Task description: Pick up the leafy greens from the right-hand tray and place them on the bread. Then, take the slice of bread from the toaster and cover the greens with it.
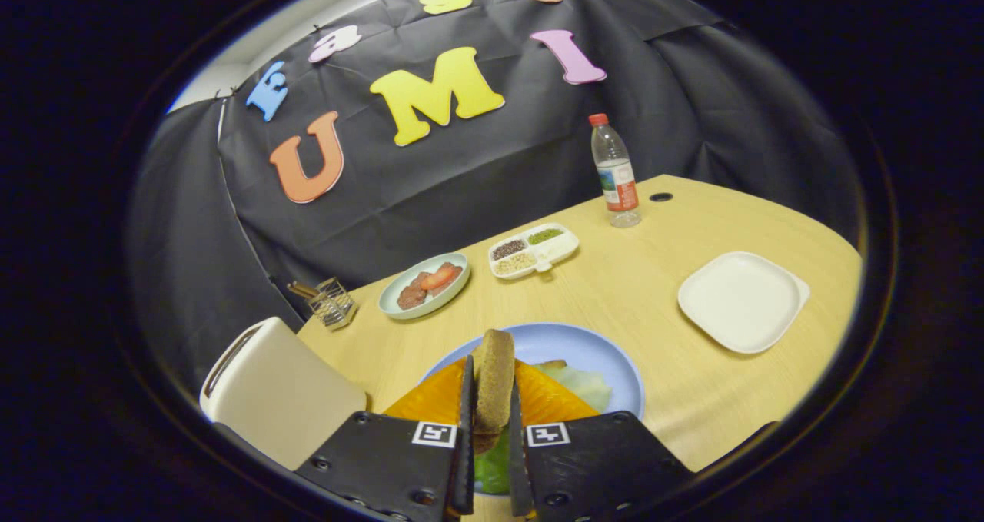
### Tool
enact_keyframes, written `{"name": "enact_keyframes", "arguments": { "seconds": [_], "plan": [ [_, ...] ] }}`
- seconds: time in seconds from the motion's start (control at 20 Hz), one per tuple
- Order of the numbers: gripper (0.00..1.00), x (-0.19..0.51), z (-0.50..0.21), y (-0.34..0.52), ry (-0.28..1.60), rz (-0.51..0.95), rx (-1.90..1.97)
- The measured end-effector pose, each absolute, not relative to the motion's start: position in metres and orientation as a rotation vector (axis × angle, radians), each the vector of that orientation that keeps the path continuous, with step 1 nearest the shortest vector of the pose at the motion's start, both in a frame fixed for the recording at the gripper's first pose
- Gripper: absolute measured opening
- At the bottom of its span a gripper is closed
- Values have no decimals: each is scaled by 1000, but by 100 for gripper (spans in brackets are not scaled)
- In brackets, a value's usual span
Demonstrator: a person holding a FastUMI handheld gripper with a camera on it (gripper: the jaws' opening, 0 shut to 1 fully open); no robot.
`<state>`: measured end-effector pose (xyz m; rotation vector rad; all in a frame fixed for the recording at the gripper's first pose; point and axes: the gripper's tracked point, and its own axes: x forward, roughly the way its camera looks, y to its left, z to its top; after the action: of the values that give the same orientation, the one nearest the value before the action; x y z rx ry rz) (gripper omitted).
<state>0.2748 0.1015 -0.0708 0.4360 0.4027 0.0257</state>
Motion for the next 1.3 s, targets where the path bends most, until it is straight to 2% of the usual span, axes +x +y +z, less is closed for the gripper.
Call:
{"name": "enact_keyframes", "arguments": {
  "seconds": [0.15,0.4,0.8,1.0,1.3],
  "plan": [
    [29,276,-77,92,415,25,429],
    [60,274,-79,64,408,-1,404],
    [95,220,-4,2,217,-35,175],
    [96,164,26,-19,124,-63,103],
    [96,76,34,-9,72,-17,85]
  ]
}}
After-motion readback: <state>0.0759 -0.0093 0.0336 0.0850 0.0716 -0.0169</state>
